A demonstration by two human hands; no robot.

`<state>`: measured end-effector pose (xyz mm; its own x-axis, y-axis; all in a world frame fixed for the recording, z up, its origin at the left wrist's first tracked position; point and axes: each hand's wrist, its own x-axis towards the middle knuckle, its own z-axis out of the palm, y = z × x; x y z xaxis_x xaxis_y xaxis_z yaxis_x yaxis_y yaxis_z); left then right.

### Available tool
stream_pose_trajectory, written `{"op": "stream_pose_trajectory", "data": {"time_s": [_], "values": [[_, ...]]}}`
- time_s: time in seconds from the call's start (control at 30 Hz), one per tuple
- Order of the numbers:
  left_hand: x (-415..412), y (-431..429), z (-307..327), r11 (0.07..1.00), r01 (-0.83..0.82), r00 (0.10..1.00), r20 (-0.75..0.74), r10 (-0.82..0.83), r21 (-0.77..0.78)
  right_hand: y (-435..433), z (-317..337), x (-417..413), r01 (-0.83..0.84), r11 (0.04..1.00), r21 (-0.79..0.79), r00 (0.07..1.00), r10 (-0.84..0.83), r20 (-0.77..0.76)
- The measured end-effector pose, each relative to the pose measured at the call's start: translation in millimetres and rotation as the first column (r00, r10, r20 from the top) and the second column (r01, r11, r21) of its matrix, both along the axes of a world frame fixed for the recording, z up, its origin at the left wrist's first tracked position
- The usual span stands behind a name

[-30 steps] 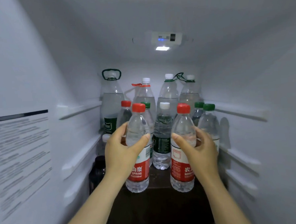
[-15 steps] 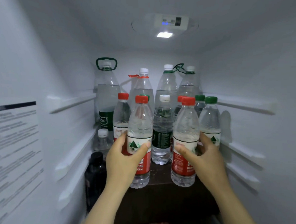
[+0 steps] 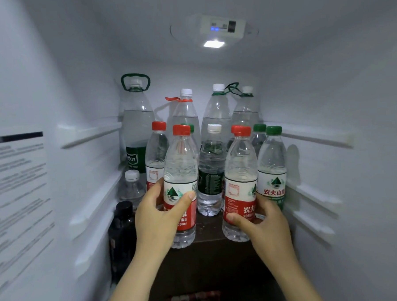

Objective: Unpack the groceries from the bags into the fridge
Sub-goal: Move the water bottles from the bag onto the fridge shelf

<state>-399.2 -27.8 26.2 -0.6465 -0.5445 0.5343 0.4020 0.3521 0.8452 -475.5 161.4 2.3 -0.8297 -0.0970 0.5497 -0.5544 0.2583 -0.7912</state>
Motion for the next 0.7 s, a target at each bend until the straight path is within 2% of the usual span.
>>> {"op": "stream_pose_trajectory", "data": {"time_s": [0.3,0.57,0.7], "values": [[3,1,3,1.000,0.000,1.000,0.012,0.000,-0.023,-2,-5,-7,0.069,0.997,-0.041,0.997,-0.069,0.021],[-1,2,3,1.000,-0.012,1.000,0.011,0.012,-0.026,1,-9,-21,0.314,0.948,0.039,0.948,-0.311,-0.074],[-2,2,4,0.999,-0.023,1.000,0.013,0.024,-0.044,-1,-10,-23,0.371,0.928,0.023,0.928,-0.370,-0.052]]}}
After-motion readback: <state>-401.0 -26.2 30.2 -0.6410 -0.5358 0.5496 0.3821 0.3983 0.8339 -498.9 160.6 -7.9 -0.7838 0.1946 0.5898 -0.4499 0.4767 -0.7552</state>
